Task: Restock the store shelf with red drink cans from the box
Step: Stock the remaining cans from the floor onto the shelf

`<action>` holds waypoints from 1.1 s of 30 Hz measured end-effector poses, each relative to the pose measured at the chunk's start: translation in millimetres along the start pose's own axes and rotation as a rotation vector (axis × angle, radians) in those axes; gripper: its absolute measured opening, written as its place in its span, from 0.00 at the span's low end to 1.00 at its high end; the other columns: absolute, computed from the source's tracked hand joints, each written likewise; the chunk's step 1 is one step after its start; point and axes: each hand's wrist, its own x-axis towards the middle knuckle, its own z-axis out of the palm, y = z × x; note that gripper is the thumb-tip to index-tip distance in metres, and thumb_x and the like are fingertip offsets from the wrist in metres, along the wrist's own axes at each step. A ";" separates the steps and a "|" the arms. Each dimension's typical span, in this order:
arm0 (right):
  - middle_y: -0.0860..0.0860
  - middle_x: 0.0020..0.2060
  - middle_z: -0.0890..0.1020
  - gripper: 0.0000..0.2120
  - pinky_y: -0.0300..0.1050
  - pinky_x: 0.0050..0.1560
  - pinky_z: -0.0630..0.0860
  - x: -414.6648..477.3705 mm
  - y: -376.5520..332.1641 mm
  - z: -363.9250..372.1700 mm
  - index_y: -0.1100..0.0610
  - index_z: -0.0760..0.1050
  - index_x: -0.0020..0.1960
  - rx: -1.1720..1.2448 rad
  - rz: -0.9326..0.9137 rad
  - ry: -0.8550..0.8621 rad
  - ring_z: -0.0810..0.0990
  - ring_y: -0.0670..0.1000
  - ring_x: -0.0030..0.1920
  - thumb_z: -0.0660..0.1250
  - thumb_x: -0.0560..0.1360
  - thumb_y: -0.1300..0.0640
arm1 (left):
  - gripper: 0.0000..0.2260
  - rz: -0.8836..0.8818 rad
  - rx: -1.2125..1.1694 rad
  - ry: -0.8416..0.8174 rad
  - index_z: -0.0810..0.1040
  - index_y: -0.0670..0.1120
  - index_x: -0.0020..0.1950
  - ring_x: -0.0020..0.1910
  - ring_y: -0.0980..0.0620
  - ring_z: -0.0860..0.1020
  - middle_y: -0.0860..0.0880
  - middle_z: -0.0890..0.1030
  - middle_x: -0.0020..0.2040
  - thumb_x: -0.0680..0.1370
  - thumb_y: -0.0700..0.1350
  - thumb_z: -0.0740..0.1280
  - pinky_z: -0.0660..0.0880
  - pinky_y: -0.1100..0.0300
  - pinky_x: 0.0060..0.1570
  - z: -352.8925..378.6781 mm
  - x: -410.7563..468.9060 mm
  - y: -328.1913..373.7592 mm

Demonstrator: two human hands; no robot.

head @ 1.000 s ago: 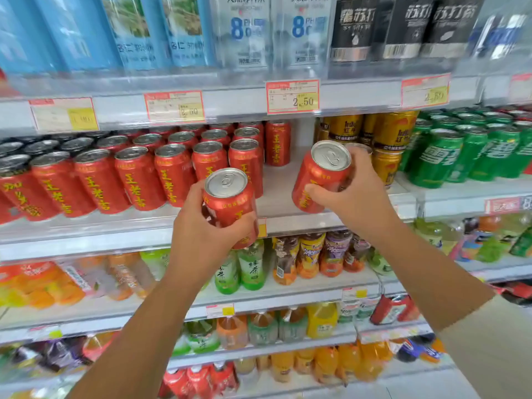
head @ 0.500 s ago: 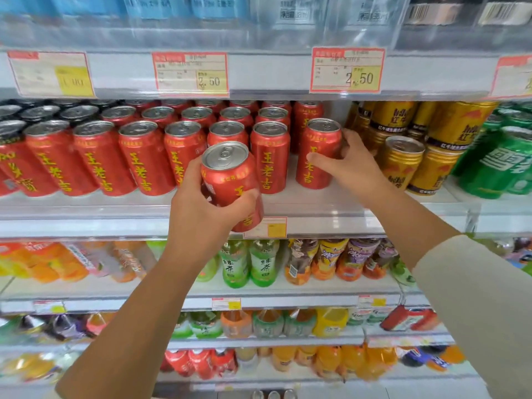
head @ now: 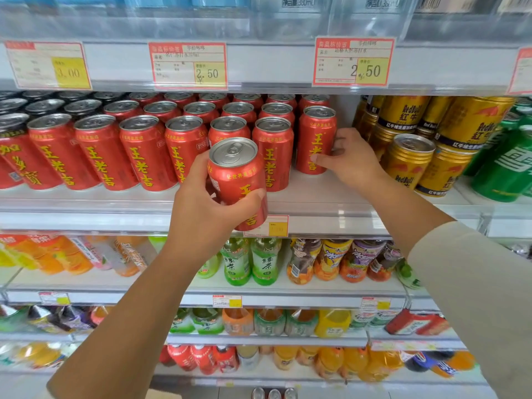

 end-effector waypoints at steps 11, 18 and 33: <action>0.55 0.66 0.74 0.35 0.47 0.63 0.72 -4.8 -9.3 7.0 0.58 0.62 0.73 0.013 0.057 0.015 0.74 0.54 0.65 0.74 0.72 0.51 | 0.25 0.011 0.005 -0.037 0.74 0.54 0.63 0.47 0.65 0.80 0.58 0.81 0.51 0.70 0.41 0.77 0.73 0.74 0.44 1.8 0.3 4.4; 0.34 0.58 0.73 0.28 0.31 0.63 0.66 -118.8 -38.7 -19.6 0.44 0.67 0.68 0.099 -0.206 -0.192 0.70 0.30 0.58 0.69 0.72 0.62 | 0.29 0.048 -0.028 -0.102 0.76 0.54 0.63 0.50 0.63 0.81 0.59 0.84 0.50 0.65 0.42 0.81 0.75 0.69 0.49 29.1 10.6 21.5; 0.42 0.52 0.80 0.32 0.38 0.53 0.77 -90.3 -12.0 -22.9 0.51 0.70 0.63 0.090 -0.114 0.129 0.78 0.39 0.50 0.79 0.64 0.47 | 0.27 0.040 0.263 -0.252 0.77 0.52 0.67 0.59 0.62 0.76 0.56 0.80 0.61 0.69 0.54 0.78 0.70 0.66 0.63 44.3 22.5 -5.4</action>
